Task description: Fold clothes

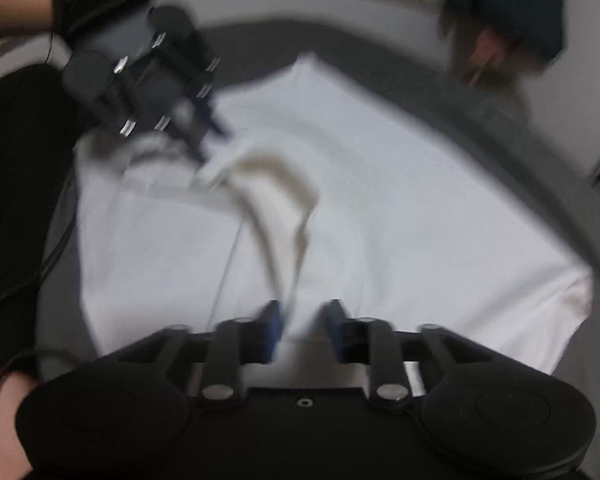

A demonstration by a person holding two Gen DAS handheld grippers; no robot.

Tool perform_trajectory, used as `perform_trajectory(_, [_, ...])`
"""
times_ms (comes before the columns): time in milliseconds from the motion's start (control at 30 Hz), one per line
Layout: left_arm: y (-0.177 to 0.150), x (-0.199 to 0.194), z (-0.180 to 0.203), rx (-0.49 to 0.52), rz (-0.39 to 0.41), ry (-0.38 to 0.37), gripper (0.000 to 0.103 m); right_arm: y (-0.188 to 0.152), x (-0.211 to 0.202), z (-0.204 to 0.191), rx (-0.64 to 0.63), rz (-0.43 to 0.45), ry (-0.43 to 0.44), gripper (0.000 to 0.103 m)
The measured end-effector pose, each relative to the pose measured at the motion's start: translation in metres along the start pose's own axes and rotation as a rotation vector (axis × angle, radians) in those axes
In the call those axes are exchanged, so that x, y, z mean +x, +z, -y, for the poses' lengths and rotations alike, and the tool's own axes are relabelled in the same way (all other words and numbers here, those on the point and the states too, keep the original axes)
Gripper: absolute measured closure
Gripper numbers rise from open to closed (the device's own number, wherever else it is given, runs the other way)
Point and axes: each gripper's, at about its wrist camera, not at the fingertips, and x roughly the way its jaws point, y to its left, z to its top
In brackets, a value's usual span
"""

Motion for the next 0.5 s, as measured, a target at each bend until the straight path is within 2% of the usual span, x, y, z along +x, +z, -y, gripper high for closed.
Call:
perform_trajectory(67, [-0.005,0.003,-0.005,-0.035,-0.022,-0.026,0.082,-0.005,-0.002,-0.001,-0.01,0.005,-0.001,0.08])
perform_trajectory(133, [-0.012,-0.002,-0.011,-0.064,-0.027,-0.049,0.063,-0.006,-0.009,0.006,0.055,-0.008,0.039,0.075])
perform_trajectory(200, [-0.018,-0.011,-0.019,-0.108,-0.043,-0.071,0.06,-0.008,-0.02,0.016,0.123,0.012,0.058,0.066])
perform_trajectory(267, [-0.025,-0.025,-0.031,-0.172,-0.031,-0.079,0.059,-0.01,-0.035,0.033,0.205,0.068,0.028,0.044])
perform_trajectory(300, [-0.029,-0.034,-0.039,-0.218,-0.013,-0.067,0.052,-0.011,-0.043,0.043,0.251,0.098,-0.002,0.037])
perform_trajectory(333, [-0.033,-0.042,-0.049,-0.279,0.014,-0.032,0.03,-0.011,-0.047,0.059,0.311,0.111,-0.049,0.029])
perform_trajectory(367, [-0.038,-0.05,-0.06,-0.344,0.044,0.011,0.018,-0.012,-0.051,0.074,0.371,0.123,-0.096,0.029])
perform_trajectory(400, [-0.044,-0.058,-0.073,-0.426,0.084,0.067,0.0,-0.012,-0.055,0.09,0.43,0.135,-0.144,0.029])
perform_trajectory(500, [-0.06,-0.071,-0.112,-0.641,0.173,0.181,0.0,-0.01,-0.054,0.132,0.545,0.134,-0.272,0.029])
